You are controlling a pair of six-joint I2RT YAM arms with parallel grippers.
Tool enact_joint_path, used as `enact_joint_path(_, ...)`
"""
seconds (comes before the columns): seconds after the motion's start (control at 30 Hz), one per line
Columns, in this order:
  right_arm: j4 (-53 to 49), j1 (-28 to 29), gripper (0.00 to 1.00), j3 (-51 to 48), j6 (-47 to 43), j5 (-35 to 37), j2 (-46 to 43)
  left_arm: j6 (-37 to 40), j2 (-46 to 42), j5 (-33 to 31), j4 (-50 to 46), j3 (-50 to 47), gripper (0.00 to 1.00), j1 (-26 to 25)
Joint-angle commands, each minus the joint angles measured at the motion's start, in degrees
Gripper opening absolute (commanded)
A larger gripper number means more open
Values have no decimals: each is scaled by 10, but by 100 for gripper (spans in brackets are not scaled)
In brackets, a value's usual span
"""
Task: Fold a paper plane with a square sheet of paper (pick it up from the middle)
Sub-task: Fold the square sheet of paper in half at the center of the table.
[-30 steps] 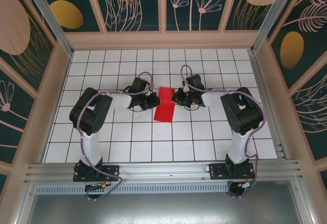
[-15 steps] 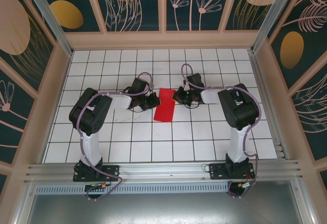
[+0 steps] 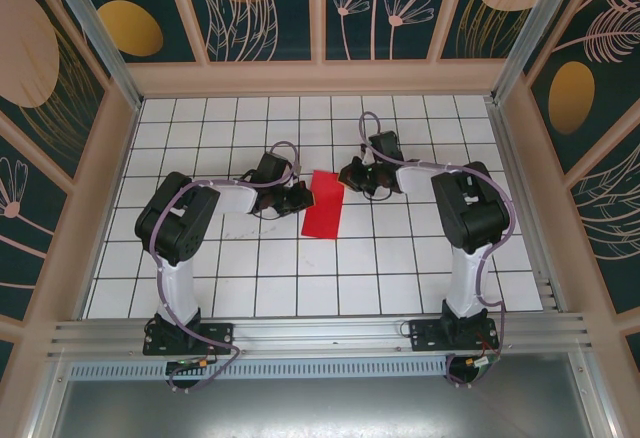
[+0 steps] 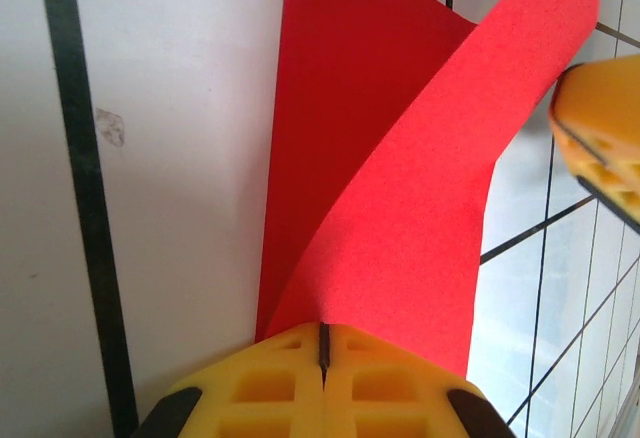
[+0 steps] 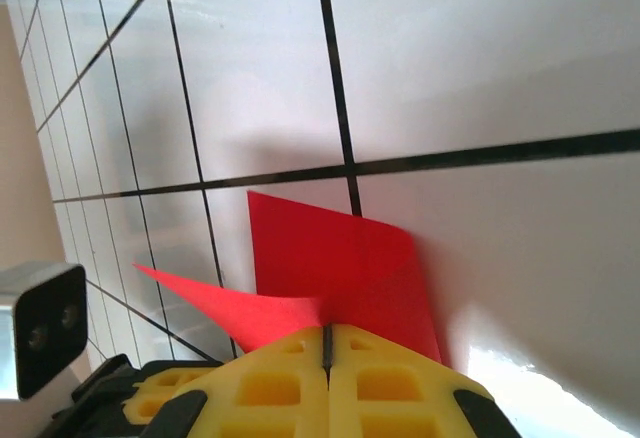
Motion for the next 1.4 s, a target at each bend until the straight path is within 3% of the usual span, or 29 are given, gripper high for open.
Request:
enact_joint_path(0.0, 1, -3, 1, 12, -8, -1, 30, 13, 16, -30, -81, -29, 0, -4)
enact_joint_path(0.23, -57, -1, 1, 28, -15, 46, 61, 13, 16, -30, -81, -30, 0, -3)
enact_joint_path(0.63, -7, -17, 1, 58, -5, -33, 32, 14, 18, -30, -82, -29, 0, -3)
enact_joint_path(0.9, -29, -18, 1, 60, -11, -5, 78, 15, 16, -30, -82, -30, 0, -4)
enact_joint_path(1.23, -166, -14, 0, 107, -11, 68, 111, 15, 14, -29, -82, -33, 0, -4)
enact_joint_path(1.37, -232, -20, 0, 151, -12, 39, 133, 15, 14, -29, -81, -33, 0, -4)
